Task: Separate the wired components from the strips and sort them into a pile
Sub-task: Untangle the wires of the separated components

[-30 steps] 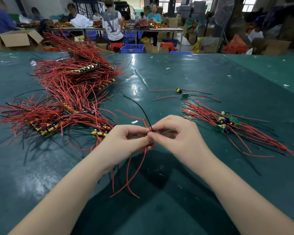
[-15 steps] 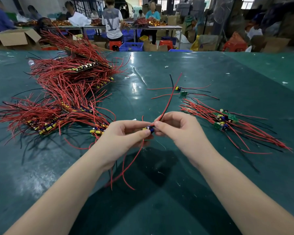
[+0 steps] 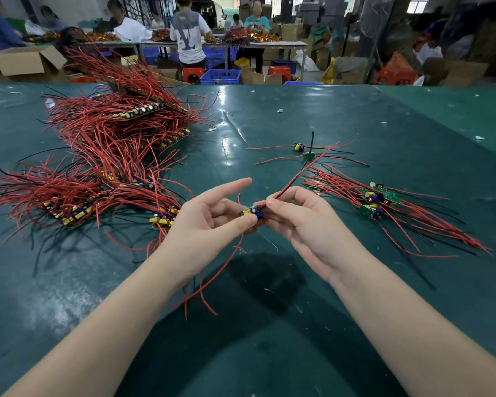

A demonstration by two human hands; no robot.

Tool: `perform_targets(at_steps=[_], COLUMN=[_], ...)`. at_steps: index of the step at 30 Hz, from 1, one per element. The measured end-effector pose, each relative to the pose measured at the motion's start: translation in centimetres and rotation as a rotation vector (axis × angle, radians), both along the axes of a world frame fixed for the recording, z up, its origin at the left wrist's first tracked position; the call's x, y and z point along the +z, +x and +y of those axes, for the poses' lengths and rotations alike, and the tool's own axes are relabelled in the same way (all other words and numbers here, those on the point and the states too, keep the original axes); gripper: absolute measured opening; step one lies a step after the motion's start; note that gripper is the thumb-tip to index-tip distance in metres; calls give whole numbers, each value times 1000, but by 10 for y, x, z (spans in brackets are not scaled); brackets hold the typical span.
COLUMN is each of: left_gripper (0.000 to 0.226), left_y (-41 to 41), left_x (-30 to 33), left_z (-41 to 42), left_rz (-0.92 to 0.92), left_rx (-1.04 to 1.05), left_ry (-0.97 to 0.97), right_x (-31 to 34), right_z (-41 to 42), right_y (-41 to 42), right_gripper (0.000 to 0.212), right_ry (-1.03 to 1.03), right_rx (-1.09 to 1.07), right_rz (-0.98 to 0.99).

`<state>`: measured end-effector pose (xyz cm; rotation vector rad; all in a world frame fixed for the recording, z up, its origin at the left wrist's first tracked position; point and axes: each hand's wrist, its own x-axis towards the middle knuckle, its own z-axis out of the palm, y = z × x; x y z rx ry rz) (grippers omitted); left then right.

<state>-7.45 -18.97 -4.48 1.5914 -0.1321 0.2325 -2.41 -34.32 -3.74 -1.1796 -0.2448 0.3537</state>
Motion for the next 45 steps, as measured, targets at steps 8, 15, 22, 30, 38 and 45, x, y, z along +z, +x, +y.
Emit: perform_targets(at_steps=[8,15,22,30,38,45], left_gripper=[62,61,55,37,43,43], left_y=[-2,-1,-1,1,0,0], left_x=[3,2,2,-2,-1,0], left_z=[1,0,1,5,5,7], left_rz=[-8,-12,-36,39,103,120], left_rx=[14,31,45,22,-54,-77], left_ry=[-36,16,69,70,-14,-63], right_x=[1,0,-1,-1,13,20], right_z=[-1,-4,-4,-9,-28,-43], right_y=[2,2,4,13,27,36], right_gripper=[15,17,18,14,11,9], right_ry=[57,-71,-57,-146,36,140], right_rx=[54,29,14,15,-42,-62], right_rz=[-1,-136,-122,-145,-7,77])
